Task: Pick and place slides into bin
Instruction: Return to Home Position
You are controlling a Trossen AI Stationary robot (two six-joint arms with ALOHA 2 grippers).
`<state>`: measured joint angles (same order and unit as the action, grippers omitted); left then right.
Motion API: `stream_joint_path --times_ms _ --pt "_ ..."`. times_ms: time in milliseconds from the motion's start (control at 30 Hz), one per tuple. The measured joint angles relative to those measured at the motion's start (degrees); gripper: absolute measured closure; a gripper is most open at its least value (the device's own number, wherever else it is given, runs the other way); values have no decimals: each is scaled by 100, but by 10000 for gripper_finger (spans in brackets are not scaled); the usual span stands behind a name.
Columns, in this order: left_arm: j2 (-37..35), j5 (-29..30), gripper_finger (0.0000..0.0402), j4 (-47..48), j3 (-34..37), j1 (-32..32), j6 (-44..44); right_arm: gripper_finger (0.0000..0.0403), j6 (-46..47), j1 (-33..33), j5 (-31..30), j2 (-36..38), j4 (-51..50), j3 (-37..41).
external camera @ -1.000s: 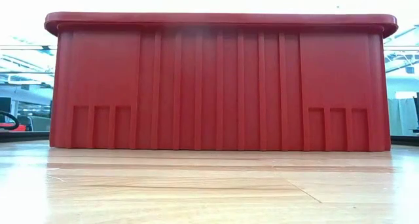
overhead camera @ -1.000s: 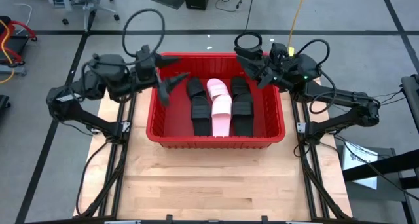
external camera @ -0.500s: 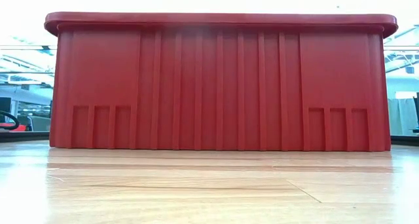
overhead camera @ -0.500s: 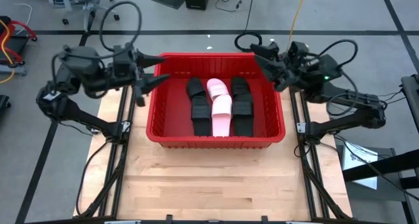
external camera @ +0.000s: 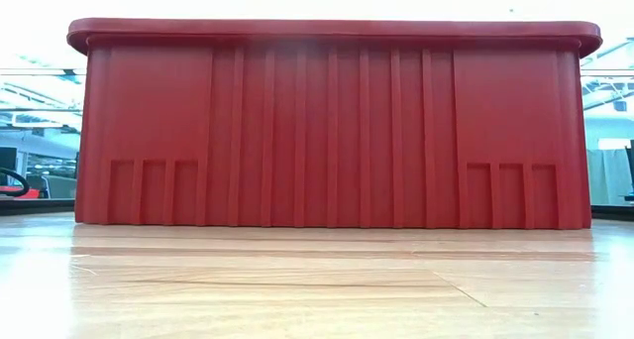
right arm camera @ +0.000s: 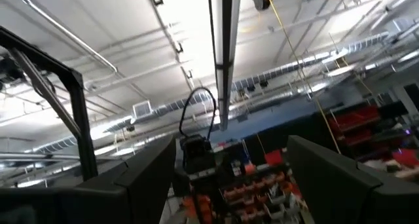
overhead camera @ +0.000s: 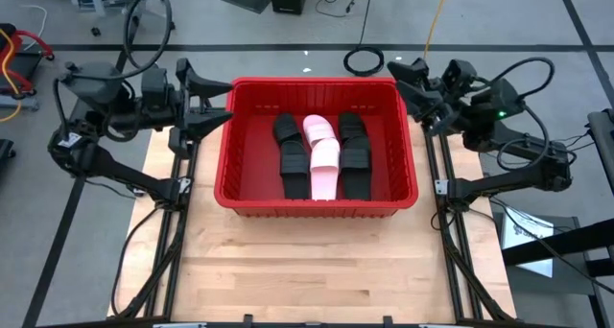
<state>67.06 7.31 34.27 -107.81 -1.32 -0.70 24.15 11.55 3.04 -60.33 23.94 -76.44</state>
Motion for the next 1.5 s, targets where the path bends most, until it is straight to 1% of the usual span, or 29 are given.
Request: stream_joint_path --times_ms 133,233,267,300,367,400,567,667,767,967,1200,1367,1500 --pt "-162 0 128 -144 320 0 -228 122 143 -2 4 -21 -217 2" --pt "-308 0 128 -353 660 0 -421 122 755 -4 12 -52 -181 2" --pt "-368 0 128 -500 791 0 -463 122 809 -21 28 -66 -127 2" --pt "-432 -2 128 -626 912 0 -519 122 715 -86 61 -78 -52 4" --pt "-583 -35 128 -889 1118 0 -555 122 227 -360 246 -79 108 4" --pt "-652 -44 128 -960 1185 0 -575 122 -3 -512 230 -79 180 4" --pt "-894 -118 128 -1073 1278 0 -698 122 -529 -1140 -771 -73 302 4" --pt "-994 -131 128 -977 1283 0 -641 122 -493 -1301 -1025 -75 128 4" --pt "-1028 -64 128 -1023 1283 0 -588 122 -361 -1304 -1034 -84 20 7" --pt "-1009 20 128 -1024 1284 0 -1103 122 -405 -1331 -1025 -75 158 6" --pt "-976 44 128 -956 1285 -4 -772 122 -385 -1316 -1029 -42 217 7" --pt "-1131 173 128 -772 1285 -4 -535 122 -398 -1316 -615 102 204 7" --pt "-1333 175 128 -556 1285 -22 -455 122 -401 -1318 -576 318 -21 7"
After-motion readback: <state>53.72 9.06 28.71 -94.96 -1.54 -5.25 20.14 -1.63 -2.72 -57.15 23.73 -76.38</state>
